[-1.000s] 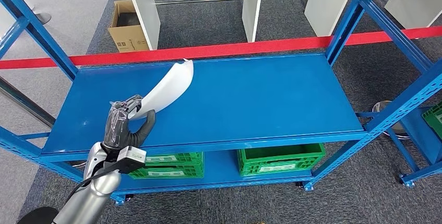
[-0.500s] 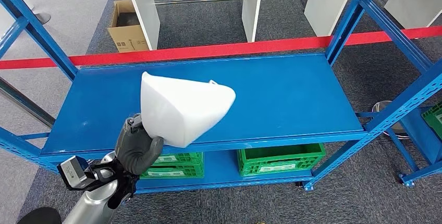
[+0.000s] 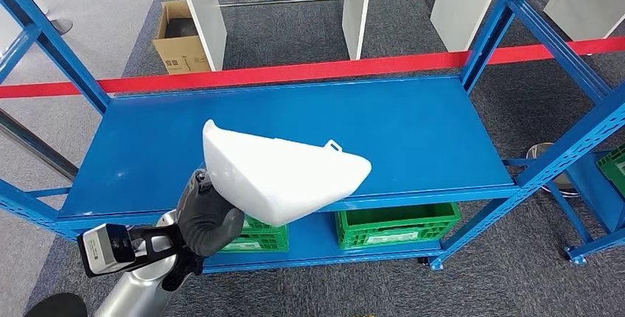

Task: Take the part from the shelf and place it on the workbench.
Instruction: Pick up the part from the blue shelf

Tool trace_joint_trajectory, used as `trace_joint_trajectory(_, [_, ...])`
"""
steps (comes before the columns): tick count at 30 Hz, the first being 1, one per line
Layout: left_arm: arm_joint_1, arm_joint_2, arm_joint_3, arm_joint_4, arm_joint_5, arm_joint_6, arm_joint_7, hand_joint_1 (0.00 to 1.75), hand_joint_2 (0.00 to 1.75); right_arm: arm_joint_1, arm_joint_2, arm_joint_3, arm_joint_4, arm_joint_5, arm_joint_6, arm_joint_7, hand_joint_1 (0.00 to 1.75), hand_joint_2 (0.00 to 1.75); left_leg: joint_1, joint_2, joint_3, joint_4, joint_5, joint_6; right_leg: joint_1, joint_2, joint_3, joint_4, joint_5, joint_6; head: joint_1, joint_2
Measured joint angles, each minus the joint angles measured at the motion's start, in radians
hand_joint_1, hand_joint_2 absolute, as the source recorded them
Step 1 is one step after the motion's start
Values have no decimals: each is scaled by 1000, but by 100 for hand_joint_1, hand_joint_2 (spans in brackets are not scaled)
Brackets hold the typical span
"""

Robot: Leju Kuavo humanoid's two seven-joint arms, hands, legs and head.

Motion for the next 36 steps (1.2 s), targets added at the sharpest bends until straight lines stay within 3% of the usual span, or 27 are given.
trace_joint_trajectory(10, [0, 6, -52, 17, -42, 24, 0, 175, 175, 0, 2, 0, 0, -1, 1, 29, 0, 0, -7, 0, -1, 4, -4, 7, -8, 0, 1, 0, 0, 4, 0, 0])
trace_joint_trajectory(14, [17, 12, -58, 16, -54, 23, 8, 175, 175, 1, 0, -2, 0, -3, 0, 54, 0, 0, -11, 0, -2, 9, -4, 17, -11, 0, 3, -3, 3, 16, -1, 0])
trace_joint_trajectory(16, [19, 14, -59, 16, -58, 18, 13, 175, 175, 1, -6, -3, 0, -5, -1, 66, 0, 0, -5, 2, 4, -4, 10, 28, -10, 0, 3, -3, 1, 25, 0, 0])
trace_joint_trajectory(18, [21, 14, -60, 17, -58, 12, 17, 175, 175, 1, -12, -5, 0, -8, -2, 74, 0, 0, 2, 7, 10, -21, 24, 39, -7, 0, -18, 48, -38, 30, 3, 0])
trace_joint_trajectory(20, [25, 14, -61, 19, -61, 7, 23, 175, 175, 2, -18, -9, 0, -13, -3, 77, 0, 0, 4, 11, 9, -23, 28, 42, -8, -1, -71, 175, -104, 34, 6, 0])
trace_joint_trajectory(21, [27, 13, -62, 22, -65, 4, 26, 175, 175, 3, -21, -12, 0, -16, -3, 78, 0, 0, 4, 13, 8, -22, 29, 42, -9, -1, -96, 236, -124, 36, 6, 0])
trace_joint_trajectory(22, [29, 12, -64, 24, -70, 2, 30, 175, 175, 4, -24, -16, 0, -19, -4, 79, 0, 0, 5, 14, 8, -22, 29, 41, -10, -1, -108, 268, -128, 39, 6, 0])
trace_joint_trajectory(23, [30, 11, -66, 27, -75, 1, 34, 175, 175, 6, -27, -19, 0, -22, -5, 79, 0, 0, 6, 15, 8, -20, 29, 39, -11, -2, -101, 260, -111, 40, 7, 0])
trace_joint_trajectory(26, [27, -1, -76, 28, -86, 0, 48, 175, 175, 6, -34, -26, 0, -28, -6, 83, 0, 0, 11, 13, 2, -5, 21, 24, -16, -4, -2, 72, -28, 45, 8, 0])
trace_joint_trajectory(28, [19, -11, -81, 28, -92, -3, 57, 175, 175, 4, -36, -29, 0, -31, -7, 88, 0, 0, 9, 11, -8, 9, 16, 11, -14, -3, 30, 8, -18, 38, 9, 0])
trace_joint_trajectory(31, [8, -21, -89, 30, -93, -9, 66, 175, 175, 3, -37, -39, 0, -39, -9, 96, 0, 0, 11, 8, -18, 20, 14, 0, -13, 0, 20, 9, -18, 15, 9, 0])
trace_joint_trajectory(32, [3, -23, -92, 32, -93, -10, 68, 175, 175, 2, -37, -42, 0, -42, -11, 97, 0, 0, 12, 8, -26, 35, -1, -4, -14, 0, 15, 9, -14, 7, 7, 0])
trace_joint_trajectory(34, [-9, -27, -96, 40, -92, -15, 70, 175, 175, 1, -35, -48, 0, -47, -14, 99, 0, 0, 13, 8, -65, 123, -67, -12, -14, -2, -1, 8, -3, -8, 5, 0])
trace_joint_trajectory(36, [-17, -29, -101, 51, -91, -18, 71, 175, 175, 0, -33, -51, 0, -49, -16, 99, 0, 0, 13, 8, -116, 253, -137, -16, -11, -3, -18, 8, 8, -17, 3, 0])
